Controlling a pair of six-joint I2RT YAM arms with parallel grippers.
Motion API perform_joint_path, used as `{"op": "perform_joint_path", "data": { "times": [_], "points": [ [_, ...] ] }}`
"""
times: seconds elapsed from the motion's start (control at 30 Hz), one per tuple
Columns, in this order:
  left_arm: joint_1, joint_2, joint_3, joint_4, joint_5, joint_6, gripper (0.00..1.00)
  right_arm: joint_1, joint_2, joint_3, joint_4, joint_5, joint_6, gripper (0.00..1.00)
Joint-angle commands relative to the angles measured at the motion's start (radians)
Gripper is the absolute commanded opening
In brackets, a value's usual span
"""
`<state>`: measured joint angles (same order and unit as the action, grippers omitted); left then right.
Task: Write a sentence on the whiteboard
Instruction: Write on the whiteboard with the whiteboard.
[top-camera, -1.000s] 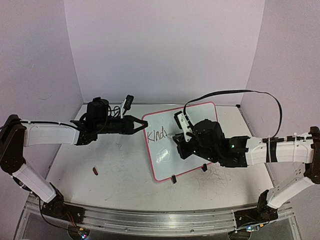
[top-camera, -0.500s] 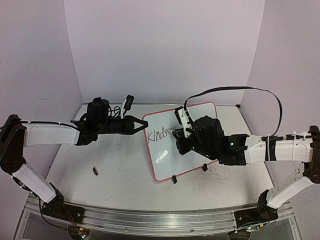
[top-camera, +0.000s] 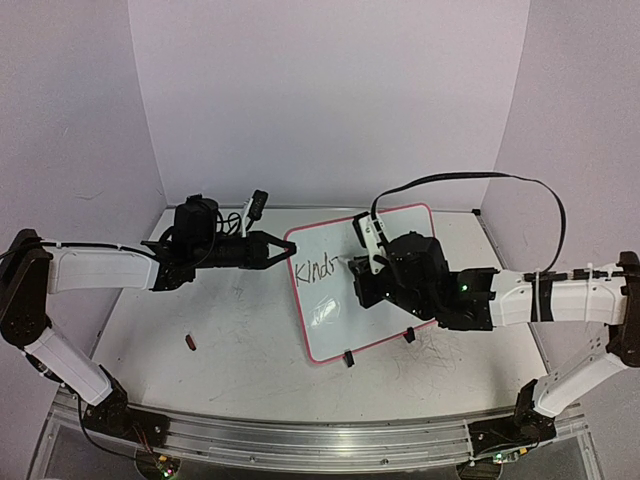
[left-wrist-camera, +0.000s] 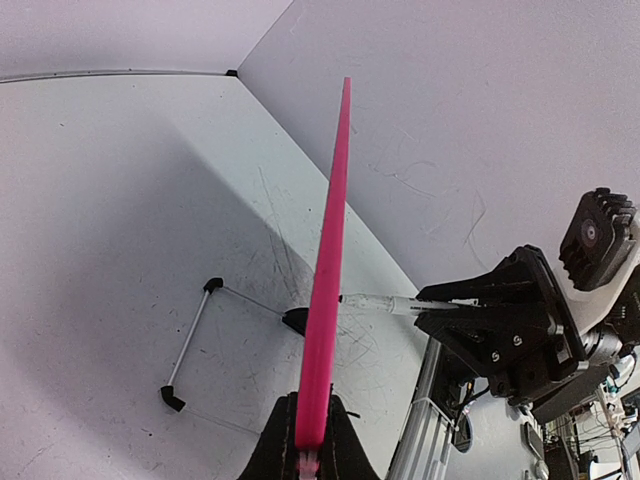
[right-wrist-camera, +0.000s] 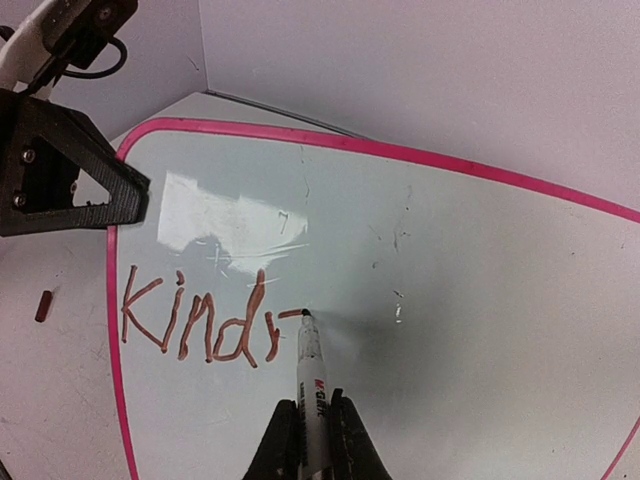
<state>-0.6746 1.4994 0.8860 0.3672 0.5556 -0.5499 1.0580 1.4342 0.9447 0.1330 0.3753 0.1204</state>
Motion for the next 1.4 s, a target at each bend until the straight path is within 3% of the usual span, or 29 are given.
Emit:
{"op": "perform_joint_path", "data": {
  "times": [0.0, 0.47, 0.83, 1.37],
  "points": [
    [-0.005, -0.014, 0.025, 0.009, -0.002, -0.021, 0.00, -0.006, -0.031, -0.005, -0.043, -0.002, 0.024, 0.00],
    [-0.005, -0.017, 0.022, 0.009, -0.006, -0.023, 0.00, 0.010, -0.055, -0.058, -0.076, -0.047, 0.044, 0.00],
    [-0.005, -0.012, 0.029, 0.009, -0.004, -0.026, 0.00, -0.026, -0.096, -0.009, -0.025, -0.074, 0.049, 0.00],
    [-0.005, -0.022, 0.023, 0.009, -0.003, -0.027, 0.00, -0.037, -0.042, 0.006, 0.011, -0.096, 0.028, 0.00]
  ]
}}
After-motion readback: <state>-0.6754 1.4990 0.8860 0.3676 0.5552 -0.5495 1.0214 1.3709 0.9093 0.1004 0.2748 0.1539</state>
